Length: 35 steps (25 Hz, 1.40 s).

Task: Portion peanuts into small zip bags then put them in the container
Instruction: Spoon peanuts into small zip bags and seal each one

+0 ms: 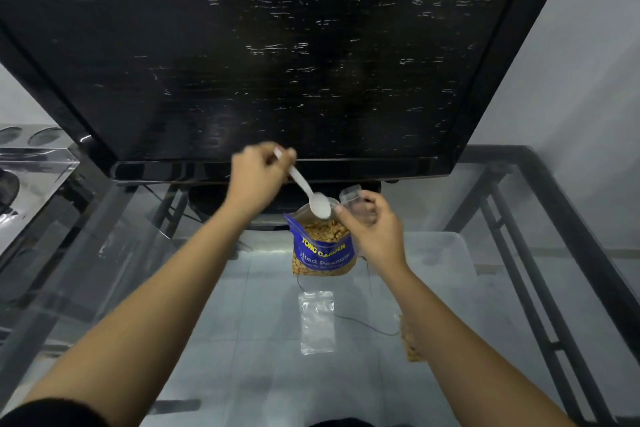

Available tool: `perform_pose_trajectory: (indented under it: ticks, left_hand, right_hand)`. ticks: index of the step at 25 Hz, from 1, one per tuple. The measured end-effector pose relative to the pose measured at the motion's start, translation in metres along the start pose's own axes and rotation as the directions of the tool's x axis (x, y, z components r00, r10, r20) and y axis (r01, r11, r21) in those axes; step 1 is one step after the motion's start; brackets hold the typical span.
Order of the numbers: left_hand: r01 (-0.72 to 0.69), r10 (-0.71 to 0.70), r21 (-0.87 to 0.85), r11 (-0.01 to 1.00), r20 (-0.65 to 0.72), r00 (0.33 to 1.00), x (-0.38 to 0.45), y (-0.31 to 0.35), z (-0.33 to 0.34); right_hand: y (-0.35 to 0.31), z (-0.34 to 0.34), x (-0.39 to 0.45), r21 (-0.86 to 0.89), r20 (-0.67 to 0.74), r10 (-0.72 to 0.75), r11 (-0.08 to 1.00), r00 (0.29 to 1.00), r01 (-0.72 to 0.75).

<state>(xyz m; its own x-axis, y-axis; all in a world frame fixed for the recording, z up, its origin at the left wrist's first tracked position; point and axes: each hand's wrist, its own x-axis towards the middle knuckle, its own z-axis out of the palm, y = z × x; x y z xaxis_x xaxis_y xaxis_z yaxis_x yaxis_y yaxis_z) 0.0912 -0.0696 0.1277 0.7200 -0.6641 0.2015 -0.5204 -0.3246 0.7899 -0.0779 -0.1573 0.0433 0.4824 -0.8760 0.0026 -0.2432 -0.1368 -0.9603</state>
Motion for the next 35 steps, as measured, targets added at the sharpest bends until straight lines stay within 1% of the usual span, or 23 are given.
perform_pose_trajectory:
  ticks: [2, 3, 4, 5, 6, 7, 8, 11, 15, 18, 20, 22, 25, 27, 30, 32, 35]
  left_hand:
    - [-0.057, 0.035, 0.087, 0.995, 0.243, 0.969, -0.021, -0.023, 0.026]
    - [-0.051, 0.019, 0.103, 0.993, 0.287, 0.958, -0.028, -0.032, 0.036]
    - [0.018, -0.04, 0.085, 0.996, 0.266, 0.963, -0.032, -0.039, 0.044]
    - [0.136, -0.14, 0.032, 0.99, 0.205, 0.969, -0.032, -0.042, 0.05]
    - [0.256, -0.248, -0.04, 0.966, 0.142, 0.958, -0.03, -0.044, 0.053]
    - [0.345, -0.334, -0.1, 0.933, 0.111, 0.936, -0.028, -0.042, 0.056]
    - [0.397, -0.385, -0.133, 0.908, 0.107, 0.917, -0.027, -0.04, 0.059]
    - [0.483, -0.465, -0.203, 0.852, 0.132, 0.875, -0.027, -0.037, 0.062]
    - [0.587, -0.546, -0.209, 0.782, 0.222, 0.808, -0.024, -0.042, 0.06]
    - [0.637, -0.608, -0.293, 0.713, 0.196, 0.77, -0.02, -0.046, 0.058]
    - [0.668, -0.639, -0.35, 0.657, 0.211, 0.74, -0.018, -0.05, 0.057]
    - [0.695, -0.666, -0.395, 0.6, 0.234, 0.708, -0.017, -0.054, 0.054]
    - [0.707, -0.688, -0.454, 0.543, 0.243, 0.684, -0.014, -0.062, 0.047]
    - [0.71, -0.692, -0.471, 0.524, 0.25, 0.677, -0.013, -0.068, 0.042]
    - [0.705, -0.71, -0.499, 0.503, 0.226, 0.667, -0.011, -0.073, 0.033]
    - [0.686, -0.715, -0.53, 0.499, 0.196, 0.671, -0.008, -0.071, 0.026]
    - [0.642, -0.683, -0.566, 0.517, 0.178, 0.708, -0.002, -0.063, 0.015]
  right_hand:
    - [0.007, -0.005, 0.0, -0.03, 0.011, 0.041, 0.999, 0.999, -0.041]
    - [0.01, -0.006, 0.0, -0.034, 0.031, 0.066, 0.997, 0.997, -0.065]
    - [0.012, -0.007, -0.001, -0.029, 0.061, 0.089, 0.996, 0.994, -0.087]
    - [0.014, -0.008, -0.003, -0.019, 0.092, 0.103, 0.995, 0.99, -0.102]
    - [0.015, -0.008, -0.004, -0.007, 0.113, 0.11, 0.994, 0.988, -0.11]
    - [0.015, -0.009, -0.005, 0.005, 0.126, 0.115, 0.993, 0.985, -0.117]
    - [0.016, -0.01, -0.005, 0.016, 0.136, 0.12, 0.992, 0.983, -0.123]
    - [0.015, -0.013, -0.005, 0.047, 0.169, 0.142, 0.987, 0.975, -0.152]
    - [0.015, -0.016, -0.005, 0.066, 0.195, 0.173, 0.98, 0.965, -0.189]
    - [0.014, -0.019, -0.004, 0.066, 0.212, 0.172, 0.98, 0.962, -0.19]
    - [0.013, -0.021, -0.004, 0.072, 0.234, 0.171, 0.979, 0.957, -0.193]
    - [0.012, -0.023, -0.004, 0.058, 0.225, 0.155, 0.983, 0.962, -0.172]
    - [0.008, -0.027, -0.001, -0.052, 0.168, 0.104, 0.994, 0.98, -0.096]
    - [0.005, -0.03, 0.002, -0.192, 0.149, 0.043, 0.981, 0.988, -0.014]
    - [-0.002, -0.03, 0.005, -0.42, 0.175, -0.05, 0.9, 0.983, 0.12]
    - [-0.007, -0.026, 0.007, -0.504, 0.21, -0.068, 0.847, 0.975, 0.168]
    - [-0.011, -0.019, 0.009, -0.573, 0.25, -0.059, 0.796, 0.966, 0.197]
